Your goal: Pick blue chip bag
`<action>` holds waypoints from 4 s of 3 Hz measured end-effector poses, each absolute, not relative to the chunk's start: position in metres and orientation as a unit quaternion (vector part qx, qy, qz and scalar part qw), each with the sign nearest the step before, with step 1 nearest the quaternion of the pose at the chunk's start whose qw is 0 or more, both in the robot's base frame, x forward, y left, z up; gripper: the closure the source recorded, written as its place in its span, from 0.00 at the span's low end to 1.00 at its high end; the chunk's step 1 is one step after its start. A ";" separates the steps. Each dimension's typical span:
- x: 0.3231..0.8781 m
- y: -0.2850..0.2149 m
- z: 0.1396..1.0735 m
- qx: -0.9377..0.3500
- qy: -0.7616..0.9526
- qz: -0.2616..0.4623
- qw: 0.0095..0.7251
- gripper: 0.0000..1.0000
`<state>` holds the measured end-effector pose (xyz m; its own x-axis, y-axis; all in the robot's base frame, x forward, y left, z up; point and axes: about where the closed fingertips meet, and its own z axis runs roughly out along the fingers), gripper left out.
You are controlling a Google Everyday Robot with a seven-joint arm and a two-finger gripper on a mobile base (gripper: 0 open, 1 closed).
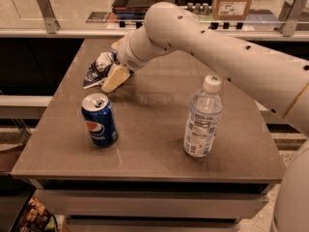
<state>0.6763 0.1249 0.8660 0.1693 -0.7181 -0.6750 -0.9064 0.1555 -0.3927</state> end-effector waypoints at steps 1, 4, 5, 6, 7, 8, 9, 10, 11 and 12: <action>0.676 0.127 0.865 -0.641 0.634 0.113 0.418 0.40; 0.674 0.132 0.863 -0.644 0.632 0.116 0.415 1.00; 0.680 0.131 0.870 -0.645 0.629 0.119 0.419 1.00; 0.693 0.124 0.887 -0.643 0.623 0.122 0.428 1.00; 0.706 0.116 0.909 -0.637 0.620 0.126 0.439 1.00; 0.705 0.106 0.935 -0.631 0.618 0.123 0.454 1.00; 0.698 0.100 0.951 -0.623 0.610 0.126 0.473 1.00; 0.686 0.092 0.972 -0.608 0.597 0.130 0.506 1.00; 0.681 0.090 0.992 -0.603 0.584 0.128 0.528 1.00; 0.680 0.089 1.010 -0.601 0.577 0.122 0.540 1.00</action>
Offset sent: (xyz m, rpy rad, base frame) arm -0.0006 0.0015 -0.0006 -0.0002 0.0010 0.0026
